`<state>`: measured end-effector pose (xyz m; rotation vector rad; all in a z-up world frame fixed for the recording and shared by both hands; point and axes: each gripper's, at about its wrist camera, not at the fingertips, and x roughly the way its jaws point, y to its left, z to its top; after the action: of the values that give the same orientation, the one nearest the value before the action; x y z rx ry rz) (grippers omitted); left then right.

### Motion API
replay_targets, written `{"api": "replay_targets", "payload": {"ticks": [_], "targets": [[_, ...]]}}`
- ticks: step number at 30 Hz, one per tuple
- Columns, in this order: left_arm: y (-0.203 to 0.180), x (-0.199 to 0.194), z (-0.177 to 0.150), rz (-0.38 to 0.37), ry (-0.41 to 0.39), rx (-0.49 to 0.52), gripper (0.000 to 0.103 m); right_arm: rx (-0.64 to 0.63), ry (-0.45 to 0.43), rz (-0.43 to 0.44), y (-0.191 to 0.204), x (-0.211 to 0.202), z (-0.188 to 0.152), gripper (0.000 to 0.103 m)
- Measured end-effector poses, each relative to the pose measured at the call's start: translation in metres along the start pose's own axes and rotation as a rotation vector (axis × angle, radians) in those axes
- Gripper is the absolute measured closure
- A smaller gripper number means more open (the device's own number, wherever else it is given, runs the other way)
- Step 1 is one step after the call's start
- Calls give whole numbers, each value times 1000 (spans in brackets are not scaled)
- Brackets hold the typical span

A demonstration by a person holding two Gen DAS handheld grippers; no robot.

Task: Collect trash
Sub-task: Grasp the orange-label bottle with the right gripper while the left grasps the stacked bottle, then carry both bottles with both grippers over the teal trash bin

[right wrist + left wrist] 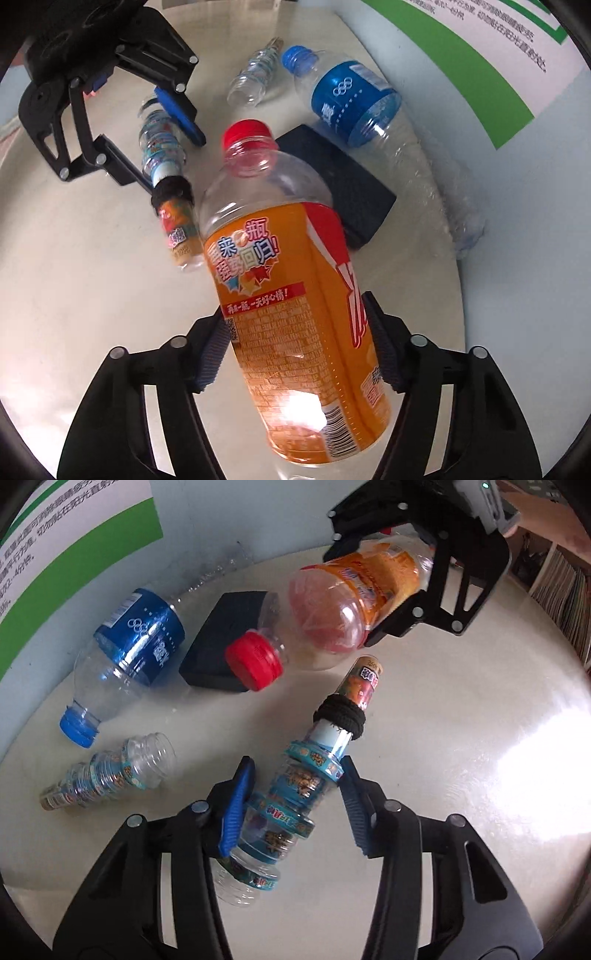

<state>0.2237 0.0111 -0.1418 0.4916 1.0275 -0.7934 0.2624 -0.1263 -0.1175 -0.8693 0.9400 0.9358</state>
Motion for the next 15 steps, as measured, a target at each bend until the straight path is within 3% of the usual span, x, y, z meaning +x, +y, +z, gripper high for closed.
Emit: {"api": "replay_targets", "payload": {"ticks": [2,9,15], "targets": [[-1,-2,-3,-15,3,-15,58,40,1,26,3,-4,-7,43],[-9,-22,-17,-11,-12,-82,58,208,-33,98,0,-25,-28,44],[-19,-58,-37,28,-35,-108,58,257,-82,89,11,-64,-25,44]]}}
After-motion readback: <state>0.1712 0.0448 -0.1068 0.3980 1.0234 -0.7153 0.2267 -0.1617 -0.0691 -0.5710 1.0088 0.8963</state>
